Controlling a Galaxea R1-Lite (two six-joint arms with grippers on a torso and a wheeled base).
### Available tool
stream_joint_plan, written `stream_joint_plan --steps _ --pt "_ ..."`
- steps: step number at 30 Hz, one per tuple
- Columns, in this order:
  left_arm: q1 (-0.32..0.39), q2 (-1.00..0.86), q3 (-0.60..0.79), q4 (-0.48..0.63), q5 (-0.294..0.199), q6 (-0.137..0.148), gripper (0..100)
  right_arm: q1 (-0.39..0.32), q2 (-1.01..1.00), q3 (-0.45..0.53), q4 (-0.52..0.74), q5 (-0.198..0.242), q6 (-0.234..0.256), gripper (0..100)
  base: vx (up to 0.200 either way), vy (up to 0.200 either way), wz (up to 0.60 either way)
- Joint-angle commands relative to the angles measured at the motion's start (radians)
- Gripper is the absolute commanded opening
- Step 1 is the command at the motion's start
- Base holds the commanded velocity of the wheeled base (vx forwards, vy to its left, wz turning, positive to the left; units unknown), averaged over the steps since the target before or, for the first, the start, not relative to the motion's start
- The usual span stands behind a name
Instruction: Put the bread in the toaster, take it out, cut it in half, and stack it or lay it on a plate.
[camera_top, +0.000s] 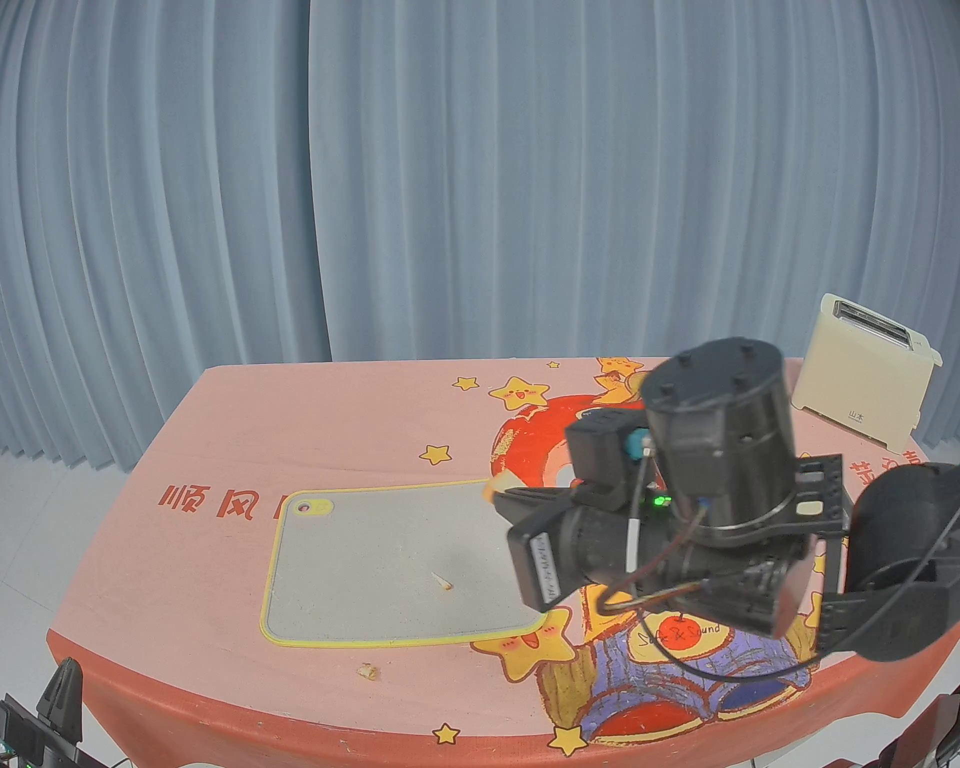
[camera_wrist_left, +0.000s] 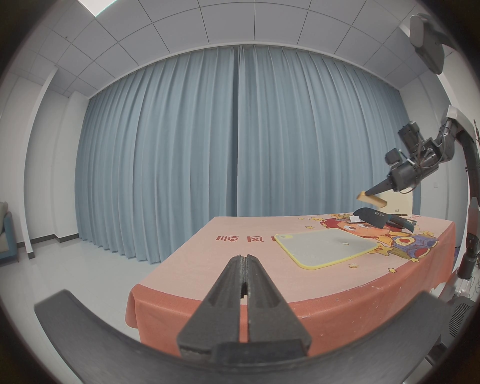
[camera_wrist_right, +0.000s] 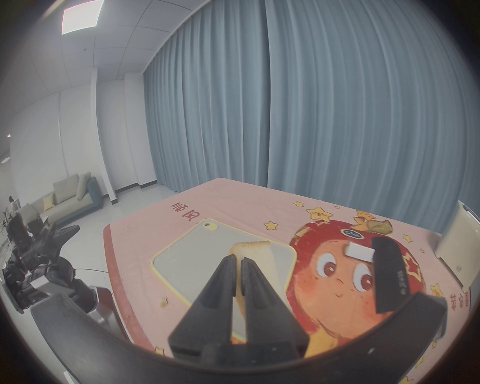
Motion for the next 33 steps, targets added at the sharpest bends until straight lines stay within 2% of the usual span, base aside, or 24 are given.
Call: stream_joint_plan --steps 1,7,13,22,29,33 --pt "0.000 0.001 0.018 0.000 0.002 0.000 0 -0.031 -0.220 0.165 -0.010 0.000 0.004 0 0.000 -0.200 0.00" --pt "0.000 0.001 0.018 0.000 0.001 0.001 0 -0.096 -0.337 0.270 -0.010 0.001 0.004 0 0.000 -0.200 0.00" --pt "0.000 0.000 0.018 0.000 0.001 0.000 0 -0.234 -0.386 0.363 -0.010 0.018 0.004 0 0.000 -0.200 0.00" --pt "0.000 0.001 0.018 0.000 -0.001 0.000 0 -0.347 -0.320 0.339 -0.012 0.009 -0.001 0 0.000 -0.200 0.00" --pt "0.000 0.001 0.018 0.000 -0.001 0.000 0 -0.441 -0.222 0.328 -0.090 0.015 -0.008 0 0.000 0.000 0.00" --pt "0.000 0.001 0.018 0.000 -0.001 0.000 0 -0.459 -0.173 0.333 -0.105 0.017 -0.011 0 0.000 0.000 0.00"
